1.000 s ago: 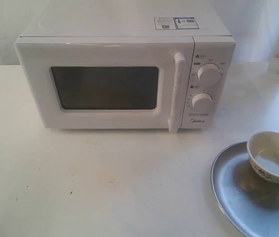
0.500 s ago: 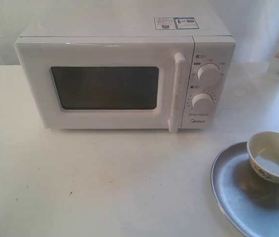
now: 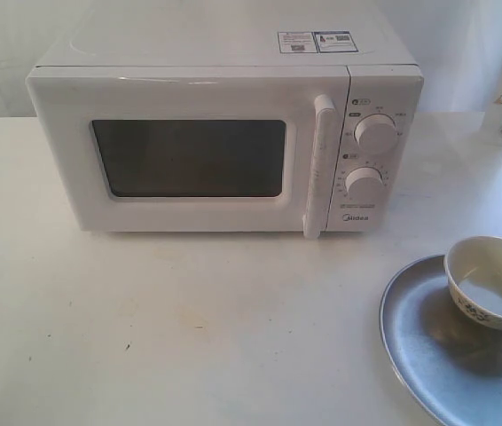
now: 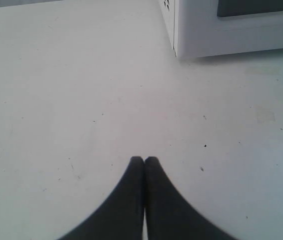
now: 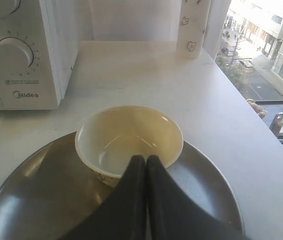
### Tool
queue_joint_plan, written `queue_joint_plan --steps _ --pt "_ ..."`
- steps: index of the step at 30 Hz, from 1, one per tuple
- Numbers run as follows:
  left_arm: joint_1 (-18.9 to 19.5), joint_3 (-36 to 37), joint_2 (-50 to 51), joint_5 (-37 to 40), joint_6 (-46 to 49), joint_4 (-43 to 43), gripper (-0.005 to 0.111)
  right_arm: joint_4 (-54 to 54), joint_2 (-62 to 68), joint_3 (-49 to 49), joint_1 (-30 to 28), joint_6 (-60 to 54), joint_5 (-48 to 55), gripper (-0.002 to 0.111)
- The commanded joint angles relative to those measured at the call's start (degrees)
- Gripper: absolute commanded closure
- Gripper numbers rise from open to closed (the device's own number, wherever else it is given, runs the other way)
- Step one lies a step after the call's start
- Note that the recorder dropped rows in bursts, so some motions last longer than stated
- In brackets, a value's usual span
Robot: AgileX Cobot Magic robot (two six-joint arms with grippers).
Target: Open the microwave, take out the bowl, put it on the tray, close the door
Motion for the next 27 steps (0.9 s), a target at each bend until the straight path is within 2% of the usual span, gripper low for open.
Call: queue_joint_plan --steps 1,8,27 --pt "-0.3 -0.2 -0.1 0.1 0.0 -0.7 0.107 -0.5 -0.4 0.1 -0.4 -0.2 -0.4 0.108" --pt "-0.3 -0.2 -0.1 0.1 0.0 -0.7 0.107 -0.5 -0.4 0.1 -3.7 3.2 -0.3 0.108" --pt "-0.3 -0.2 -0.1 0.1 0.0 -0.7 0.107 -1.0 -0.4 0.1 -4.2 2.6 0.0 0.108"
